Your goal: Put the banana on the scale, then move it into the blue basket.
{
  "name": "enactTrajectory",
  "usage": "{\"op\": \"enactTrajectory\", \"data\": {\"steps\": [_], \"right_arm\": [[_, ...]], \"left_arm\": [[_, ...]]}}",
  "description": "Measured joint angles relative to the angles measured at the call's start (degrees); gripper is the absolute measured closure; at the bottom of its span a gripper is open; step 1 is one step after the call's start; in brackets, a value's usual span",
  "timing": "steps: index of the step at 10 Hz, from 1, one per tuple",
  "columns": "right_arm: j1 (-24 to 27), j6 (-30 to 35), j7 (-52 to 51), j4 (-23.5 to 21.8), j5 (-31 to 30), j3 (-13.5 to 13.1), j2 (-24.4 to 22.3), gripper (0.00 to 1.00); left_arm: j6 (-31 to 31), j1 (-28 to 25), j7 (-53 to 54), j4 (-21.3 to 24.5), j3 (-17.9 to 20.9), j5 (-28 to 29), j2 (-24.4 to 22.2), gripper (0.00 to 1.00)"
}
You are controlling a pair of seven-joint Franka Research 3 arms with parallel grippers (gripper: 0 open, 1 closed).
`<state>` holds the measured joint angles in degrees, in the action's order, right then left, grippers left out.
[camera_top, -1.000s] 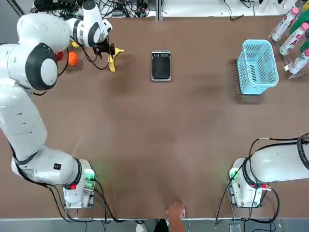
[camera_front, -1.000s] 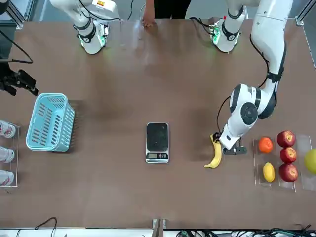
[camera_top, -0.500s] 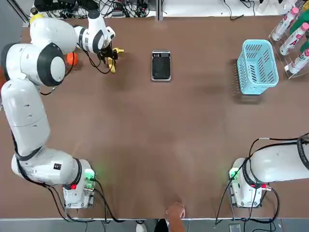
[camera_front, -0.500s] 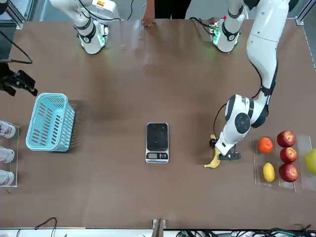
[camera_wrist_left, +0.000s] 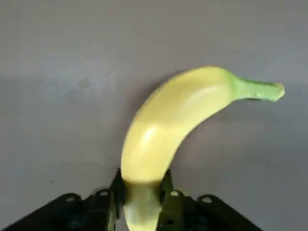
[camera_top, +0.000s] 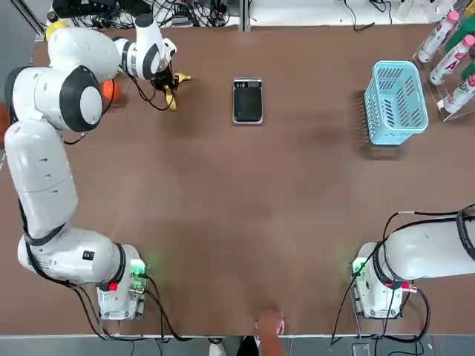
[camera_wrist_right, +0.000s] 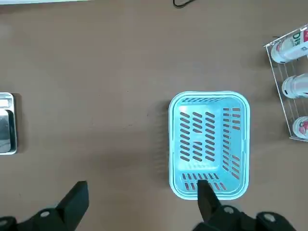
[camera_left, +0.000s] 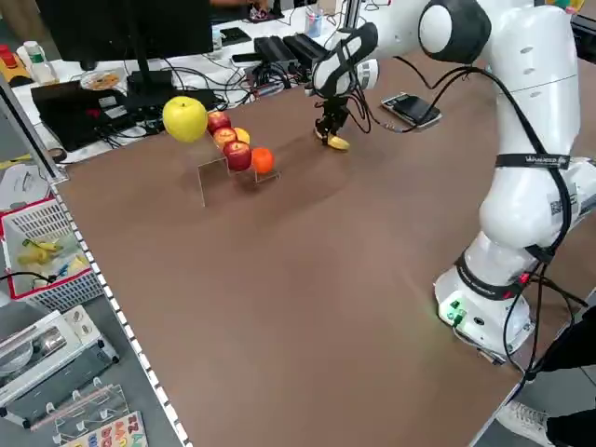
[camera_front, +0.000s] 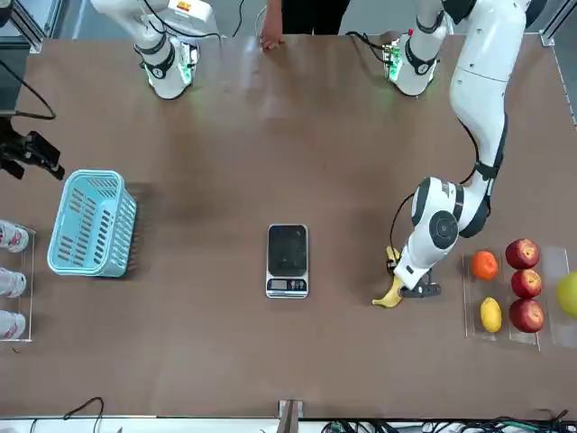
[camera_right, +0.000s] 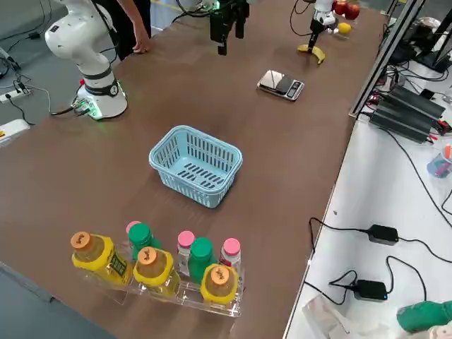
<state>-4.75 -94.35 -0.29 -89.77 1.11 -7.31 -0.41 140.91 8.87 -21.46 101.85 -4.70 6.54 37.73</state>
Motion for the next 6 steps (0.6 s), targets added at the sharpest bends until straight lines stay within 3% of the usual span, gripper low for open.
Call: {"op": "enactTrajectory", "data": {"steps": [2, 4, 6], "right_arm": [[0.04, -0.35, 0.0, -0.03, -0.01, 0.0, 0.05, 0.0], [0.11, -0.39, 0.0, -0.04, -0.02, -0.01, 0.06, 0.0], [0.14, -0.45, 0.0, -0.06, -0.02, -0.01, 0.06, 0.0]], "left_arm": [[-8.82, 0.03, -2.08, -3.58, -0.65, -0.01, -2.11, 0.71], [-20.84, 0.4, -10.55, -10.9, -4.55, -0.13, -5.66, 0.7], [-23.66, 4.61, -20.88, -14.5, -6.81, -0.14, -5.86, 0.69]]}}
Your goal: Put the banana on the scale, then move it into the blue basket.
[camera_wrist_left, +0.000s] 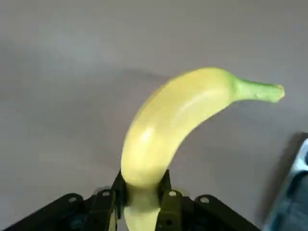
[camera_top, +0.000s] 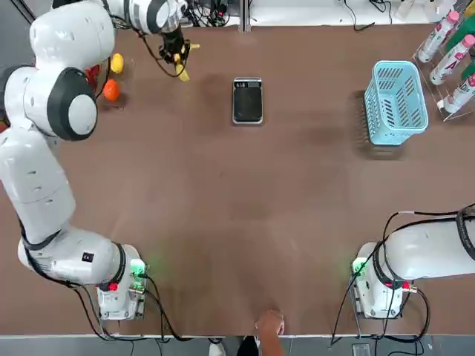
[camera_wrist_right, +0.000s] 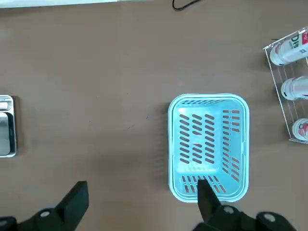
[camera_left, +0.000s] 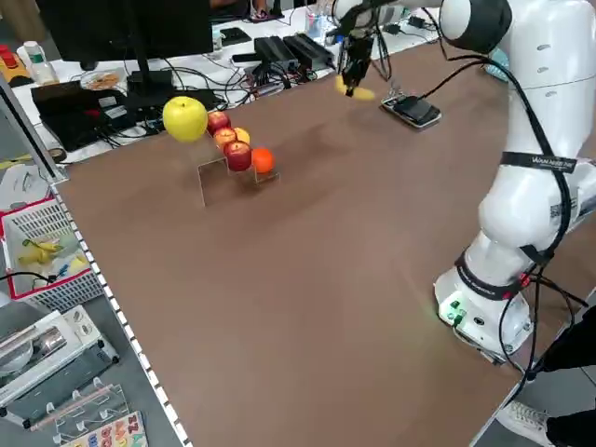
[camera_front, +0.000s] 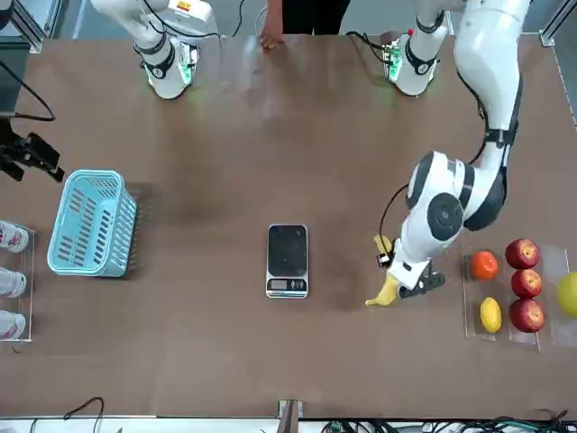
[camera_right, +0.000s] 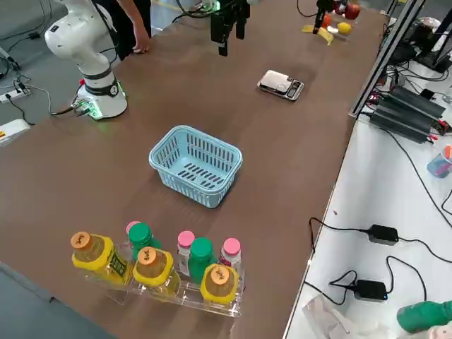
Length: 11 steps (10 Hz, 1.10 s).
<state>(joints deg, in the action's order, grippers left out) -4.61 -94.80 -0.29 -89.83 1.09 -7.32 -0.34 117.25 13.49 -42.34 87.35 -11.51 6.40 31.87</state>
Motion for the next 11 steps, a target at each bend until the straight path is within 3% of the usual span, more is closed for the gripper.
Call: {"op": "enactTrajectory", "data": {"steps": [5, 11], "right_arm": [[0.05, 0.02, 0.0, -0.08, 0.0, 0.03, 0.02, 0.0], [0.05, 0.04, -0.02, -0.23, 0.0, 0.06, 0.11, 0.0]], "left_arm": [[2.14, 16.28, -22.57, -12.33, 0.25, 0.0, 12.35, 0.69], [9.03, 19.08, -30.59, -13.81, -0.04, -0.42, 17.23, 0.67]]}}
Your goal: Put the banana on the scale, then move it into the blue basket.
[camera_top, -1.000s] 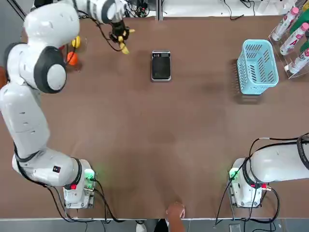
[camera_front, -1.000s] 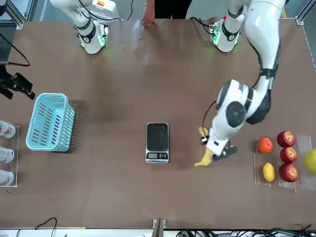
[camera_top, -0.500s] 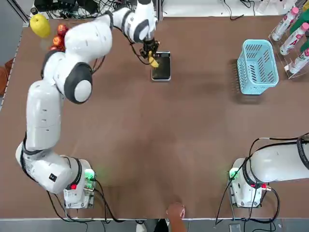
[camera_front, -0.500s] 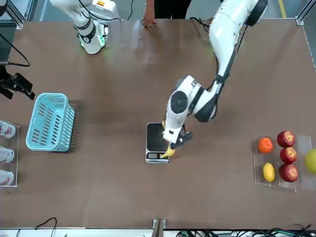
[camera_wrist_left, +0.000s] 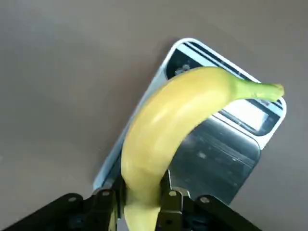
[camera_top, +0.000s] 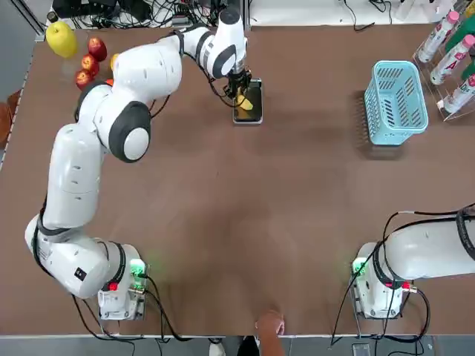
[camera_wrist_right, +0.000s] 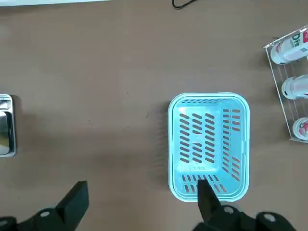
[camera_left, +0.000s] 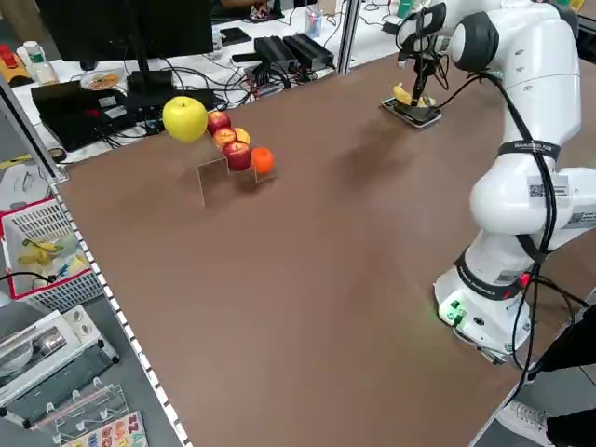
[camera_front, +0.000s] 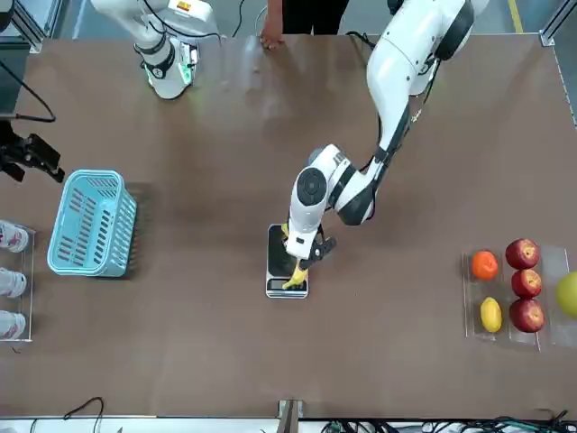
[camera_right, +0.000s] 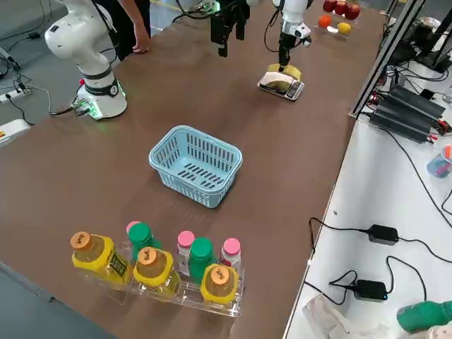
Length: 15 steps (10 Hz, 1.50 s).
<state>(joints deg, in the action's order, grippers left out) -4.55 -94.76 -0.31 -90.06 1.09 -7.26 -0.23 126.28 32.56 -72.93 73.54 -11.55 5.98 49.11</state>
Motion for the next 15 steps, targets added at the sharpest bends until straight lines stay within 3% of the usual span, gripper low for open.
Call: {"op": "enactTrajectory", "data": {"steps": [5, 6, 10, 13, 15], "right_arm": [[-0.01, -0.02, -0.03, -0.22, 0.0, 0.03, 0.02, 0.0], [-0.01, -0.03, -0.04, -0.26, 0.0, 0.05, 0.02, 0.0], [-0.13, -0.07, -0.09, -0.48, 0.01, 0.17, 0.04, 0.0], [-1.1, -0.31, -1.13, -0.49, 0.02, 0.4, 0.11, 0.0], [-6.39, -0.97, -3.14, 1.45, 0.02, 0.29, 2.18, 0.0]], "left_arm": [[1.98, 2.25, -1.28, 0.0, -0.04, -3.7, 1.87, 0.63], [1.98, 2.26, -1.35, 0.0, -0.03, -3.71, 1.93, 0.56], [0.08, 1.28, -1.37, -1.27, 0.1, -4.11, 1.21, 0.0], [-7.35, -3.63, -0.98, -2.86, 0.15, -4.38, -7.02, 0.0], [-18.02, -8.44, 2.3, -2.99, 0.33, -4.43, -15.41, 0.0]]}}
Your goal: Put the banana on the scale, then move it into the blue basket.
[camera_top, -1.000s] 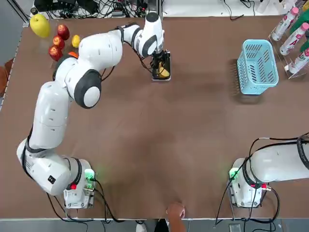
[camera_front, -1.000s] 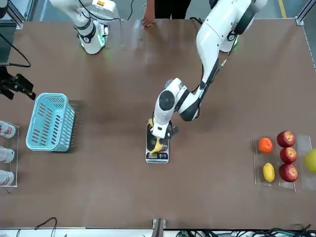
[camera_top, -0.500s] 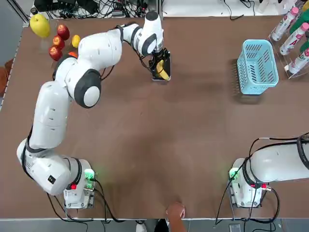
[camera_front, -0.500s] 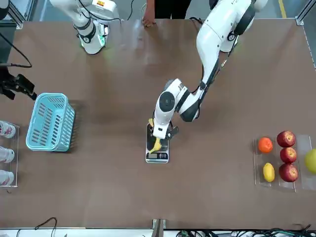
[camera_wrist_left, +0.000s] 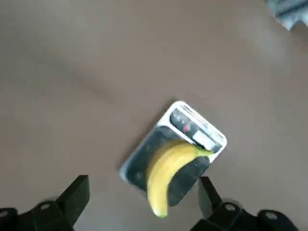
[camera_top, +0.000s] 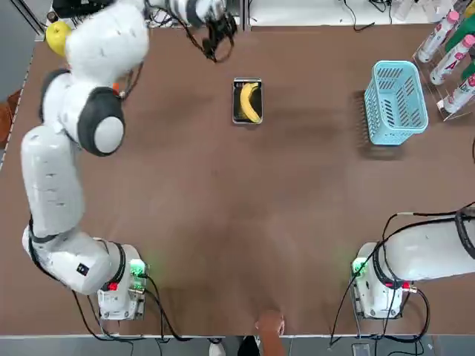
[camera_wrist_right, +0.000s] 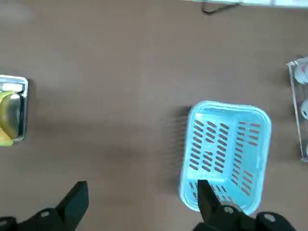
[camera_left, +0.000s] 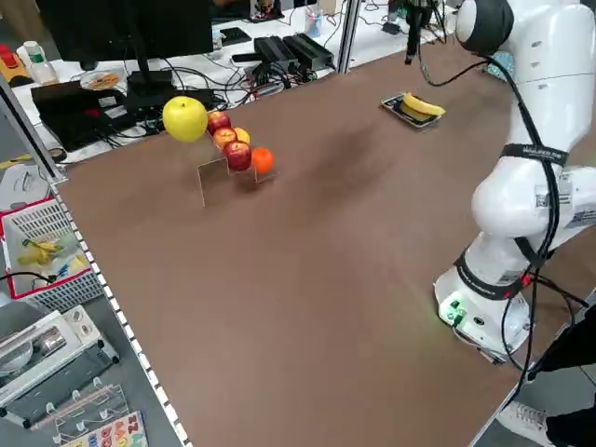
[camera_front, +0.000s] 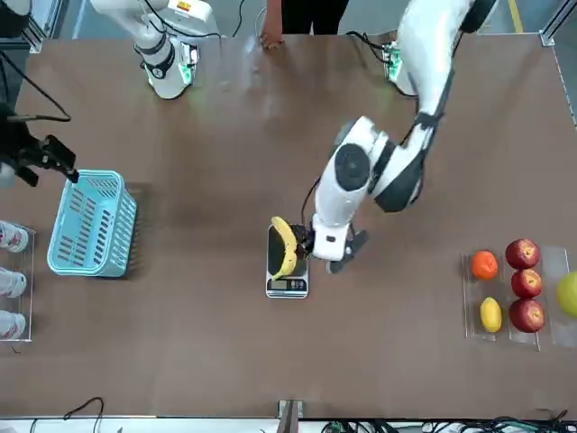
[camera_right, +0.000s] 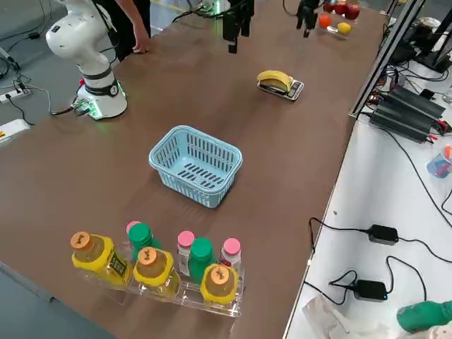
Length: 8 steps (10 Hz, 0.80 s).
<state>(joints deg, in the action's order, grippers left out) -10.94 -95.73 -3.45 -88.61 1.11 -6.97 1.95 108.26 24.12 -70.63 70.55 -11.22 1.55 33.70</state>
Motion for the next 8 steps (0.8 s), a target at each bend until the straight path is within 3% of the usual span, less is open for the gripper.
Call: {"op": "enactTrajectory", "data": {"steps": [2, 4, 6, 8], "right_arm": [[-8.11, -0.41, -0.89, 6.33, -0.03, -1.37, 6.47, 0.0], [-12.37, -1.91, -2.87, 11.85, 0.18, -2.03, 15.52, 0.0], [-14.47, -8.13, -3.17, 16.36, 0.55, -2.19, 26.24, 0.0], [-18.14, -16.86, -0.09, 18.99, 0.9, -2.14, 35.38, 0.0]], "left_arm": [[-10.3, -7.31, 9.9, 0.25, 0.18, -0.35, -6.02, 0.0], [-16.4, -15.13, 21.95, 0.82, 0.17, -1.37, -10.16, 0.0], [-23.81, -21.88, 37.99, 1.96, 0.43, -2.38, -14.57, 0.0], [-25.94, -22.66, 48.2, 5.82, 4.84, -2.52, -21.21, 0.0]]}}
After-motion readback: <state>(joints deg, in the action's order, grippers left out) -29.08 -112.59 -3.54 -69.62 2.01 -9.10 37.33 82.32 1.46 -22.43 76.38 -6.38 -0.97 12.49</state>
